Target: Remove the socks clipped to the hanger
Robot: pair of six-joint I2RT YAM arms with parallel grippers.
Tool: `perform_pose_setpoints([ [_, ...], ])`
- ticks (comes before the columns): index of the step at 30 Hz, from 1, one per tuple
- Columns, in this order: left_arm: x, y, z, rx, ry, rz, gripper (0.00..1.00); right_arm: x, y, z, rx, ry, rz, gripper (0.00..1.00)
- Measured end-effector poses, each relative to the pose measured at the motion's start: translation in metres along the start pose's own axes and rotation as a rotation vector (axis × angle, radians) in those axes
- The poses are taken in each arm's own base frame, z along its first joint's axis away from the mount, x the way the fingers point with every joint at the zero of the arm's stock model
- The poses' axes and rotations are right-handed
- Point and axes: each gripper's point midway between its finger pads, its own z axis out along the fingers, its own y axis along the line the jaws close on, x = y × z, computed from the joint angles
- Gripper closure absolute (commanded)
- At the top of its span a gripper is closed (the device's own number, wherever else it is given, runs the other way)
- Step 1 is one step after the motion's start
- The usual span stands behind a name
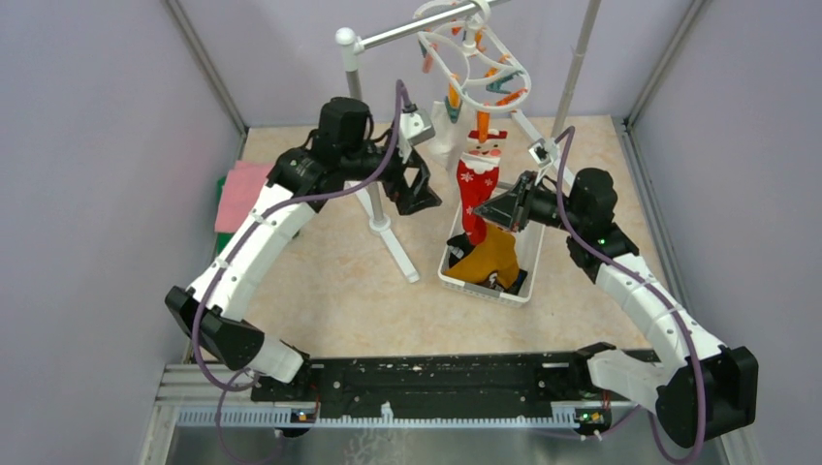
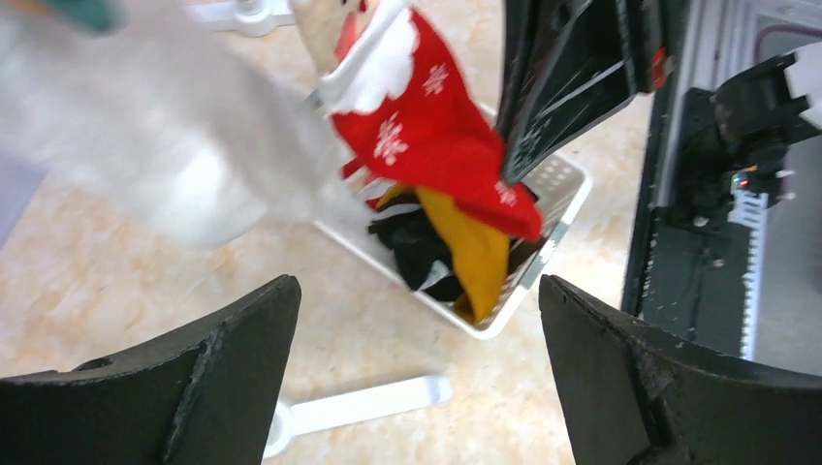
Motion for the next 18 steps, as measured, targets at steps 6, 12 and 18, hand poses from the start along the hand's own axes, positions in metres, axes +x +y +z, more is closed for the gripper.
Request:
perform_pose_setpoints([
  [6,0.016,0.011,-0.014,0.025,0.011,0.054,0.01,-0.001,0.001,0.000,-0.002,-0.005,0.002,1.00],
  [12,0.021,0.012,0.004,-0.055,0.020,0.010,0.01,-0.005,0.003,0.001,-0.009,-0.019,0.001,1.00],
  [18,-0.011,0.015,0.005,-0.086,-0.078,-0.106,0.01,-0.008,0.004,0.001,-0.016,-0.030,-0.006,1.00],
])
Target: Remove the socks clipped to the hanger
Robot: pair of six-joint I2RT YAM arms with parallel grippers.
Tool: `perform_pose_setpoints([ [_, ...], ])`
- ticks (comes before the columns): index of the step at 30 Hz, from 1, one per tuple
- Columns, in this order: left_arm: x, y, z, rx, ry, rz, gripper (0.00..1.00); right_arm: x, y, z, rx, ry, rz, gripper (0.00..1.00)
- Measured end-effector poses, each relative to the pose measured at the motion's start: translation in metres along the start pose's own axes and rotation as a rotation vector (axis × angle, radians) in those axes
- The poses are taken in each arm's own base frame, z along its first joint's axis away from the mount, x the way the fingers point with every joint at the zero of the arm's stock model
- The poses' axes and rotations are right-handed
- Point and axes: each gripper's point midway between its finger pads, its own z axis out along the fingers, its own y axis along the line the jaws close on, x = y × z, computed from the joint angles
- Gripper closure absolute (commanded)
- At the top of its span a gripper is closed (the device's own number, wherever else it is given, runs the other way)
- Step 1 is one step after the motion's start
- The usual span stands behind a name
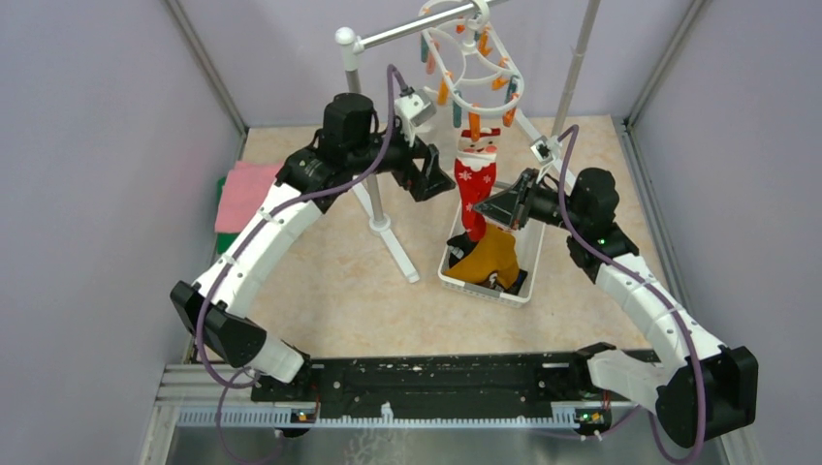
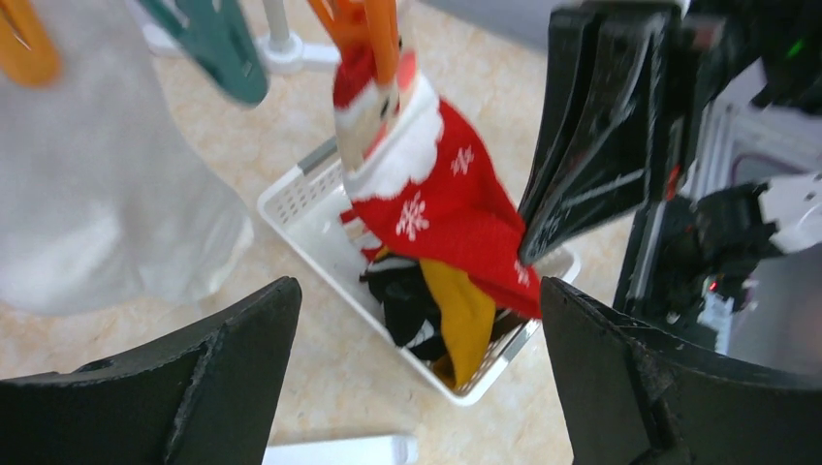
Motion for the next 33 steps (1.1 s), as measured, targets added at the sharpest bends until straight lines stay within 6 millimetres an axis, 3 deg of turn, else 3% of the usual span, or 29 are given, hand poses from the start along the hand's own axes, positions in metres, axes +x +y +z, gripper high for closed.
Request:
perform_pose_setpoints([
  [6,-0.058,-0.001,0.007,0.027,-0.150,-0.120,0.01,0.000,0.000,0.000,0.000,0.000,-0.001,1.00],
  [9,-0.074,-0.001,0.011,0.055,-0.205,-0.176,0.01,-0.001,0.001,0.000,-0.003,-0.004,-0.002,1.00],
  [14,-0.086,0.008,0.022,0.077,-0.250,-0.261,0.01,-0.001,0.001,0.000,-0.003,-0.004,0.002,1.00],
  [22,-0.084,0.033,0.033,0.056,-0.268,-0.349,0.01,0.000,0.003,0.000,-0.013,0.001,0.015,1.00],
  [33,-0.102,0.016,0.032,0.180,-0.314,-0.395,0.01,-0.003,0.009,0.000,-0.042,-0.002,0.022,1.00],
])
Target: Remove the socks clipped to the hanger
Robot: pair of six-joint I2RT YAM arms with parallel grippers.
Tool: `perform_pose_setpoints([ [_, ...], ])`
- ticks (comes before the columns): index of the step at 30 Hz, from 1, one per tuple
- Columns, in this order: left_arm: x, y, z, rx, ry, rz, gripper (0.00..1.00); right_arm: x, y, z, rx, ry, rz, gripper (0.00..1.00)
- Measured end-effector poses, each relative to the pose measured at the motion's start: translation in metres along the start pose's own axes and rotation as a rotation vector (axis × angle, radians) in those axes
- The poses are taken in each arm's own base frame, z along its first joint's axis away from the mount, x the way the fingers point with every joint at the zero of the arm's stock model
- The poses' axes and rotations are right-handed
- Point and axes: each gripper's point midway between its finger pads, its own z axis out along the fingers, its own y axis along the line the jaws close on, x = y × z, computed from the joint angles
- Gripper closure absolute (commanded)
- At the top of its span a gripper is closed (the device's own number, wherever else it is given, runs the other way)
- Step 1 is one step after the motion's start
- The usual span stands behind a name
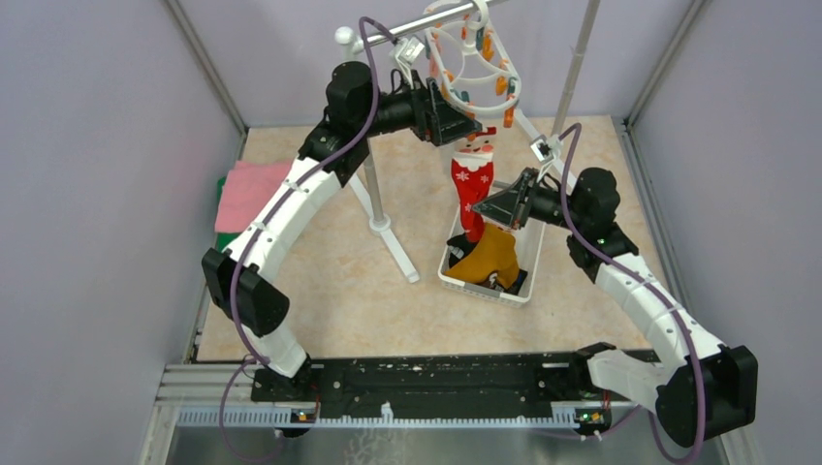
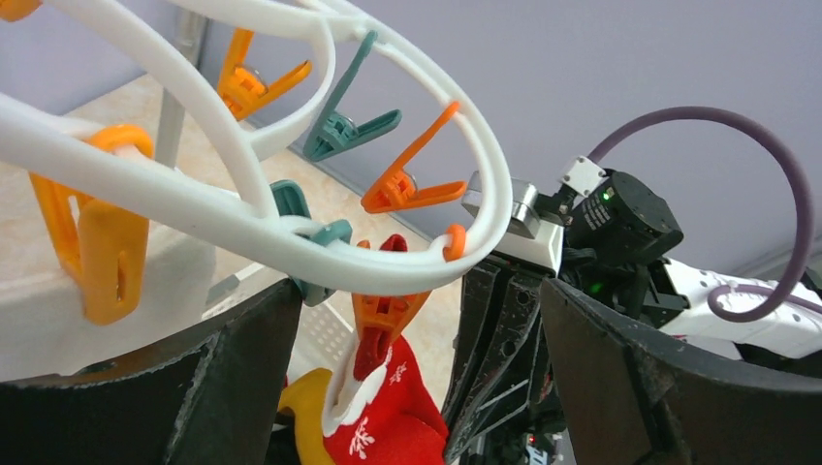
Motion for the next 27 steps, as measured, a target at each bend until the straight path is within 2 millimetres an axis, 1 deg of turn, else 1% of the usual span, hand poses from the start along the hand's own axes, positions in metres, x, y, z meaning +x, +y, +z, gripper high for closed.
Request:
perform_pose_setpoints([
  [3,0.006,-0.002,0.000,0.020,0.007,-0.025,0.01,0.001,-0.001,0.001,-0.001,0.004,0.005,1.00],
  [7,0.026,0.008,-0.003,-0.011,0.046,-0.071,0.01,0.003,-0.003,0.002,-0.002,0.012,0.013,1.00],
  [10,0.035,0.015,-0.005,-0.039,0.062,-0.092,0.01,0.004,-0.003,0.002,-0.006,0.016,0.014,1.00],
  [14,0.043,0.017,-0.009,-0.053,0.077,-0.113,0.01,0.003,-0.002,0.002,-0.013,0.013,0.008,1.00],
  [20,0.040,0.012,-0.009,-0.035,0.070,-0.128,0.01,0.002,-0.001,0.002,-0.014,0.012,0.006,1.00],
  [27,0.025,-0.004,-0.006,0.043,0.039,-0.114,0.01,0.003,-0.001,0.002,-0.016,0.014,0.007,1.00],
])
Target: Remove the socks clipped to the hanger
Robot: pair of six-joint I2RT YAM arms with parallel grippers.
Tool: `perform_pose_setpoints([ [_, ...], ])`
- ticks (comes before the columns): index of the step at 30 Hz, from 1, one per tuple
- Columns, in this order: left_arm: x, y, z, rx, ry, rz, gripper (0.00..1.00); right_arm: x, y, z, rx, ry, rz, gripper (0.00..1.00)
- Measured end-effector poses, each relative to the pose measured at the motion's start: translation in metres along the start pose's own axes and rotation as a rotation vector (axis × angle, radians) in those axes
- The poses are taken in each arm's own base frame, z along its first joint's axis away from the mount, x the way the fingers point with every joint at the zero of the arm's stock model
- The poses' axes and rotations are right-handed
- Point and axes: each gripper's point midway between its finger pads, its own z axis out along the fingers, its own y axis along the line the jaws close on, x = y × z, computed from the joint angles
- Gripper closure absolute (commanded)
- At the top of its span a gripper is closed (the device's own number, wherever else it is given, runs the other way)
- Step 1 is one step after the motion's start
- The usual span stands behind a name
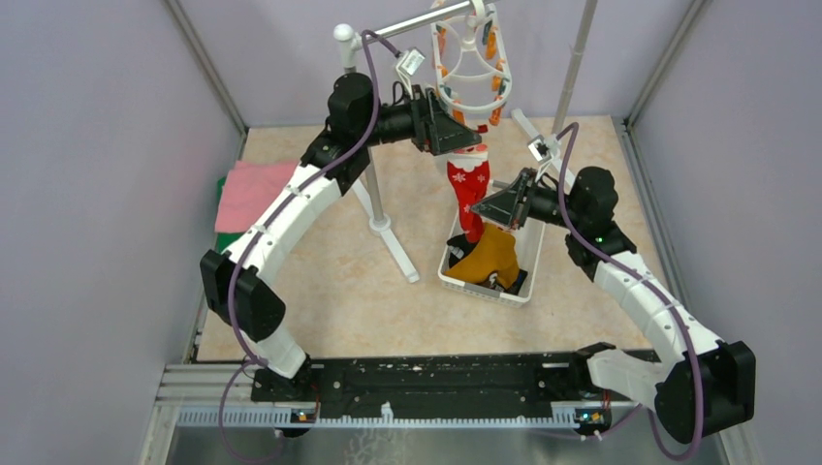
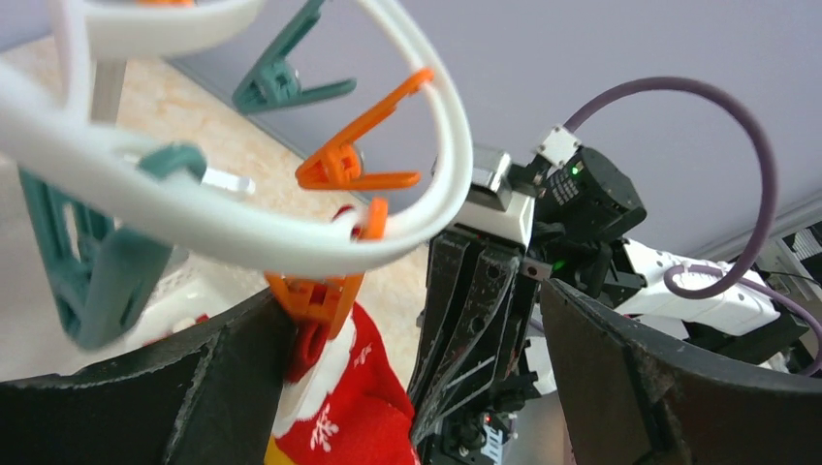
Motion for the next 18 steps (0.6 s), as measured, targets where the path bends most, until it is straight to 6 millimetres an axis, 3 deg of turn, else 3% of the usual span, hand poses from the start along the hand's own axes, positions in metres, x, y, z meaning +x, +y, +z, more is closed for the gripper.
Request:
perform_pose_setpoints([
  [12,-0.029,-0.014,0.006,0.045,-0.057,0.080,0.17,0.000,0.000,0.000,0.000,0.000,0.003,1.00],
  [18,-0.031,-0.011,0.007,0.040,-0.062,0.104,0.24,0.000,0.001,0.000,-0.001,0.000,0.007,1.00],
])
